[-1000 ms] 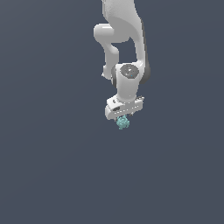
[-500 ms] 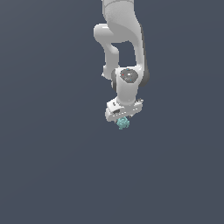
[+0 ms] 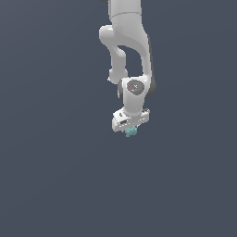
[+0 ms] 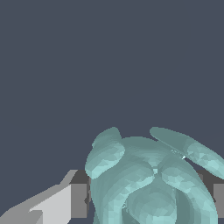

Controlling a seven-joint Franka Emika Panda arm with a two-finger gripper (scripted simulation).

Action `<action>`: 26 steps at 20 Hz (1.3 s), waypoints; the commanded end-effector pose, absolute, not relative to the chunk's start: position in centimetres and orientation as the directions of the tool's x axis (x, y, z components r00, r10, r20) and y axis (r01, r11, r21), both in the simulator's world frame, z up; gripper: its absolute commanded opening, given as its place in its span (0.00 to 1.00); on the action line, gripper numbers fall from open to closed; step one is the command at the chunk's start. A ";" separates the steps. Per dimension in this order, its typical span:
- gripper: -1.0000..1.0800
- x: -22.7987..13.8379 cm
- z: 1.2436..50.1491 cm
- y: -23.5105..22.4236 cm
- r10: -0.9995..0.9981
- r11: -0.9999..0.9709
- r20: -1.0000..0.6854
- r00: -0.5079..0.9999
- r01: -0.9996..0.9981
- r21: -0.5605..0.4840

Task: Pick up the object and move it to a goal position.

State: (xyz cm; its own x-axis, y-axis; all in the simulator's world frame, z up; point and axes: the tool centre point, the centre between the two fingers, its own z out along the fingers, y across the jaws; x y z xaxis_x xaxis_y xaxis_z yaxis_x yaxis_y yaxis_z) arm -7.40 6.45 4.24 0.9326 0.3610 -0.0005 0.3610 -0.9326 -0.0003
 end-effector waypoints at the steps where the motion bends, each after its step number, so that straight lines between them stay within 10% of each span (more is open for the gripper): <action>1: 0.00 -7.4 4.1 6.4 0.361 -0.933 0.000 0.933 0.361 0.000; 15: 0.00 -6.4 4.8 6.6 0.371 -0.929 0.030 0.928 0.371 0.004; 26: 0.00 1.7 11.0 8.5 0.442 -0.893 0.285 0.851 0.449 0.045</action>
State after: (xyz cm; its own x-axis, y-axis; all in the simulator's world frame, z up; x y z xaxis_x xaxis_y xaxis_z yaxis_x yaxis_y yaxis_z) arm 0.35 8.14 9.74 0.8698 0.4312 0.2397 0.4362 -0.8992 0.0345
